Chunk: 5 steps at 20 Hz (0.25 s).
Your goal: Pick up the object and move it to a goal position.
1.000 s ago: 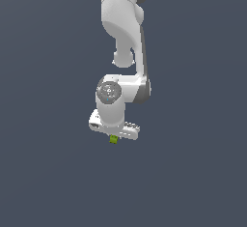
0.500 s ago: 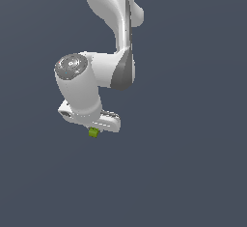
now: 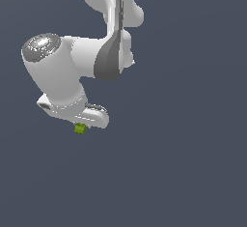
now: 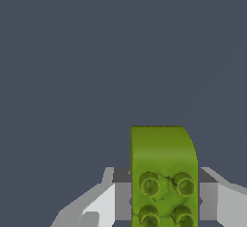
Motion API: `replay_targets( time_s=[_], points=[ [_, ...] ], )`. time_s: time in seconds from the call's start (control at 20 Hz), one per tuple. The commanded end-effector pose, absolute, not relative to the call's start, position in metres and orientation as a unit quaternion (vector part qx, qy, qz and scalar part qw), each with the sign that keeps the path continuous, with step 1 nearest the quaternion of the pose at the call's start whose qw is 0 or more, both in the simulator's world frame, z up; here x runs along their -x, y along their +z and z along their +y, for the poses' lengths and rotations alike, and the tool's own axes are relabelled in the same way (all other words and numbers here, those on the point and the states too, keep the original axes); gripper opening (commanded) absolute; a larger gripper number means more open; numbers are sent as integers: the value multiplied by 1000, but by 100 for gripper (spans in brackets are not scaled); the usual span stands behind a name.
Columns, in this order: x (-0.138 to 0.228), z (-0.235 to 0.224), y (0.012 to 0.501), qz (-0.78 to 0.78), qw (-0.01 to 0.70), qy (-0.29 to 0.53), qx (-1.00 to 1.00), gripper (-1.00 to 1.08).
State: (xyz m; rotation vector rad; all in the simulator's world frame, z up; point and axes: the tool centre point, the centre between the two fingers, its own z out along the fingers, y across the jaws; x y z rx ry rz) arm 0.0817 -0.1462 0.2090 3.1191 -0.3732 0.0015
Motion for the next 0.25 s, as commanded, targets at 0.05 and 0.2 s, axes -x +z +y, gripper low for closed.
replay_targets(
  time_s=[0.05, 0.2],
  points=[
    [-83, -149, 213, -118, 0, 0, -993, -100],
    [-83, -148, 212, -118, 0, 0, -993, -100]
  ],
)
